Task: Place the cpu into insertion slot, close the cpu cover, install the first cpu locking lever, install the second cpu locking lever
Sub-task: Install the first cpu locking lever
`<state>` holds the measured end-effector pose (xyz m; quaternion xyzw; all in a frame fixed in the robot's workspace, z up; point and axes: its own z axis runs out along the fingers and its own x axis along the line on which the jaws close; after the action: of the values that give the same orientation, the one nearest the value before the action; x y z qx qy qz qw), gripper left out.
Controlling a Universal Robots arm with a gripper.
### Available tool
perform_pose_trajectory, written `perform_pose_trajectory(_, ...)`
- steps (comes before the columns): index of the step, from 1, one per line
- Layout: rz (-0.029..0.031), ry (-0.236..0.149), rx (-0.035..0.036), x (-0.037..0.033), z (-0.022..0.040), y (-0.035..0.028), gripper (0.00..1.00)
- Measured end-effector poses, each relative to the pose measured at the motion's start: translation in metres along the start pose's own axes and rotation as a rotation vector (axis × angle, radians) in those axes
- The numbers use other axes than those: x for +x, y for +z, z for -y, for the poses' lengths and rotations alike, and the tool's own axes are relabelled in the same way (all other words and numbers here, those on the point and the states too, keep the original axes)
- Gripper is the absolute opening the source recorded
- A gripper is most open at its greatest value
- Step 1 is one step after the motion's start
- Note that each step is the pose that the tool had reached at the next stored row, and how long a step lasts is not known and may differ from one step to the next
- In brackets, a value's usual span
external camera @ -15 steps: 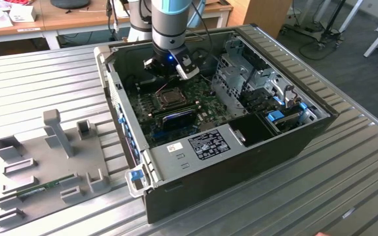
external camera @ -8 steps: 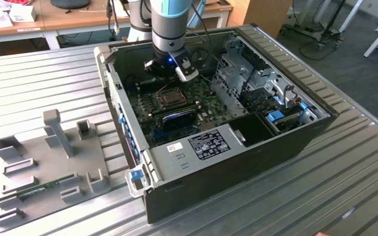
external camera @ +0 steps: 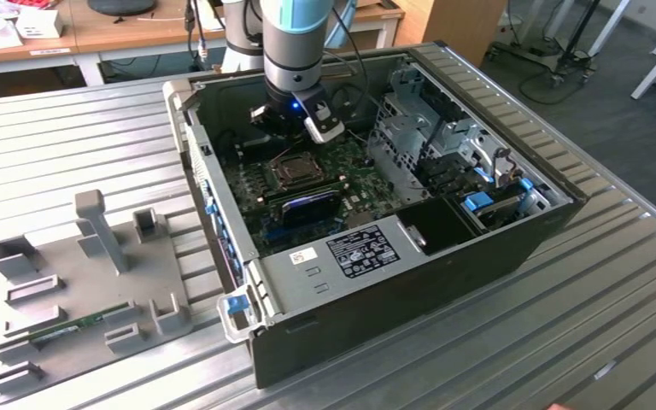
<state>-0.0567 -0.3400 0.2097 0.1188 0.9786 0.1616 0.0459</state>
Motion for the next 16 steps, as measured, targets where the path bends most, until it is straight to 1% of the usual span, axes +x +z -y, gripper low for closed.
perform_pose_trajectory(8,-0.0002,0.0,-0.0003,-0.0001,-0.0008,0.0004,0.11)
perform_pose_trajectory(16,-0.0012,0.001,-0.0069,-0.001,-0.0009,0.0008,0.11)
